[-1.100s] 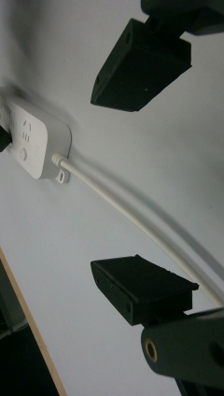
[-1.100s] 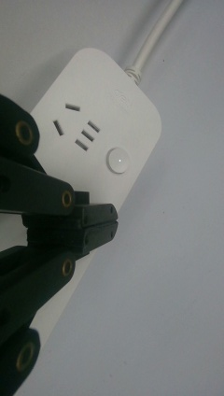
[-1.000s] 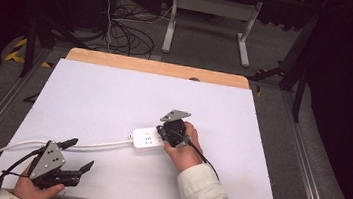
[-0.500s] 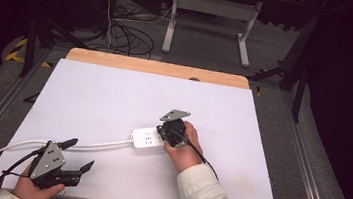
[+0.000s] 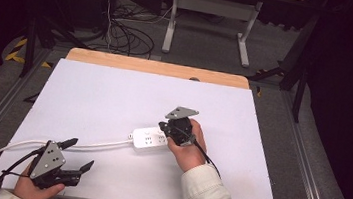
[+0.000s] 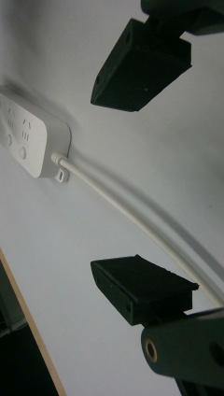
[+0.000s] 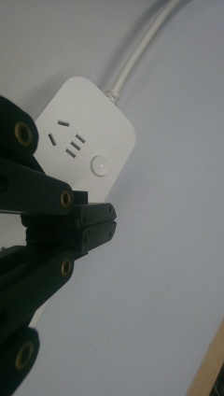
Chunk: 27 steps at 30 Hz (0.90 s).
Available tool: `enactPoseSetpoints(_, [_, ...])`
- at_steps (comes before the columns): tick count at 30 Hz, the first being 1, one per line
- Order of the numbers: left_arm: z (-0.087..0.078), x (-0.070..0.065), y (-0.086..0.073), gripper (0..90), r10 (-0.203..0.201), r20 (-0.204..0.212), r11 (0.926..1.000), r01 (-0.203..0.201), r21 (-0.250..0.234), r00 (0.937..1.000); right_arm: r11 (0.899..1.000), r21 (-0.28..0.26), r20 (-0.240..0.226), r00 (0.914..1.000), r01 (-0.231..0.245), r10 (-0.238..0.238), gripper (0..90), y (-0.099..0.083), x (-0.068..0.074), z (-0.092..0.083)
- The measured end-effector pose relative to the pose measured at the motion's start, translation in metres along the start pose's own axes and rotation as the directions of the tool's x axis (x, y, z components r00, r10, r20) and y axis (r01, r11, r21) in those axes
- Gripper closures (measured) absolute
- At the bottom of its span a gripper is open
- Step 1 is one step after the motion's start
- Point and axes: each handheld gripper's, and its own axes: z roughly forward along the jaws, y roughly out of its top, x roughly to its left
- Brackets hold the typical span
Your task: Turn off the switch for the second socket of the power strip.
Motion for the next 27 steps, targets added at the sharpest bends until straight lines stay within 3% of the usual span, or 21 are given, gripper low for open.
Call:
enactPoseSetpoints(21, [0.001,0.000,0.001,19.0,0.008,0.001,1.0000,-0.008,0.000,1.0000,0.996,-0.088,-0.034,0.9989,0.028,-0.031,88.1,0.010,0.005,-0.030])
enactPoseSetpoints(24, [0.000,0.000,0.001,18.9,0.005,0.003,1.0000,-0.005,0.000,1.0000,0.996,-0.089,-0.042,0.9986,0.029,-0.033,83.6,0.010,0.003,-0.031])
enactPoseSetpoints(27, [0.001,0.000,0.001,18.9,0.006,0.002,1.0000,-0.006,0.000,1.0000,0.993,-0.116,-0.055,0.9979,0.028,-0.035,71.5,0.010,0.001,-0.033])
